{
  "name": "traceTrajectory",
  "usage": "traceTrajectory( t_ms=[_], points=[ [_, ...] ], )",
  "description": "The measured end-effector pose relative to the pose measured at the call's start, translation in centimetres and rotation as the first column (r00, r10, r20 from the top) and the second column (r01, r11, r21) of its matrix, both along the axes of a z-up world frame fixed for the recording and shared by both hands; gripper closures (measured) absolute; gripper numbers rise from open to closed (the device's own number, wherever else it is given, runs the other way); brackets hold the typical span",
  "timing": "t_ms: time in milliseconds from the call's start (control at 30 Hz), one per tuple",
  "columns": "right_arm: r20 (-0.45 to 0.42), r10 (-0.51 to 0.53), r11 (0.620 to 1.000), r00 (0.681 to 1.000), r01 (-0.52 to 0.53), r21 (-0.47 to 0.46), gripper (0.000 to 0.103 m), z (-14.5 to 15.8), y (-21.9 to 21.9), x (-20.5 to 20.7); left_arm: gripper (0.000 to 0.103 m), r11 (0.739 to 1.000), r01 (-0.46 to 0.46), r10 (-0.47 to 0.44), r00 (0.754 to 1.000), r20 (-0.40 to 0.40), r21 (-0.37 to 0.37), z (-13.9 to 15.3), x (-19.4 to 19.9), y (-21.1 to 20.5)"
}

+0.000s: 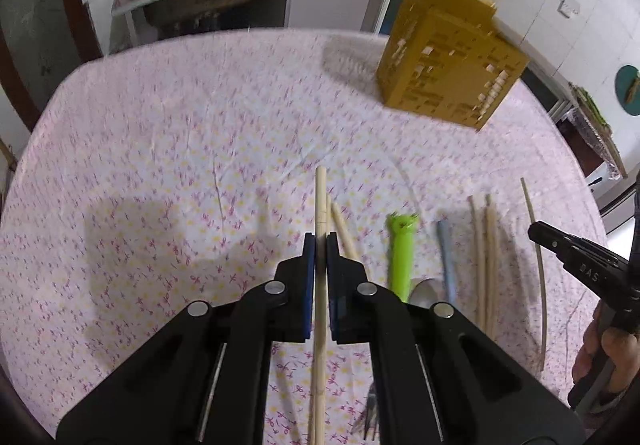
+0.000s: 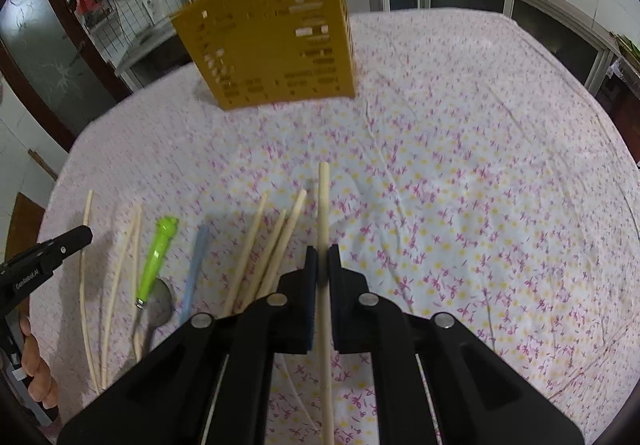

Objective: Organize utensils
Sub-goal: 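Lift the left tool's chopstick over the yellow caddy while the right tool carries its chopstick there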

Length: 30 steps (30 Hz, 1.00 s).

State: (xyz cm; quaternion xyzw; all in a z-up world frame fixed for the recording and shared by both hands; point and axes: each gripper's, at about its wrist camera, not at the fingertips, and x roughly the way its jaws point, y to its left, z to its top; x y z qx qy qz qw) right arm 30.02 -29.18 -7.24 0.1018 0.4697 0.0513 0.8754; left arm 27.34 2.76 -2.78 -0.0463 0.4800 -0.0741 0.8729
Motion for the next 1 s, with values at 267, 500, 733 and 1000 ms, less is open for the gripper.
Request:
traceTrajectory(
  t_ms=[267,500,733,1000],
  points=[
    [0.244,-0.003,0.999,0.97,-0.008,0.045,0.097,4.8,-0.6,-2.1,0.099,0.999,0.04,-0.033,0.983,0.179,-0.037,5.4,-1.9,-1.0],
    [0.412,-0.023,0.997,0.911,-0.012,0.082,0.097,6.9,-1.6,-3.7,0.099,0.995,0.073,-0.043,0.936,0.35,-0.072,8.7,-3.2,-2.5],
    [0.523,-0.029,0.997,0.852,-0.016,0.081,0.097,8.6,-1.9,-4.7,0.099,0.991,0.099,-0.056,0.918,0.392,-0.091,9.3,-2.6,-4.4],
    [0.582,-0.009,0.998,0.813,-0.034,0.062,0.097,9.4,-2.2,-4.3,0.099,0.986,0.128,-0.068,0.894,0.442,-0.107,10.2,-1.7,-5.8]
  ],
)
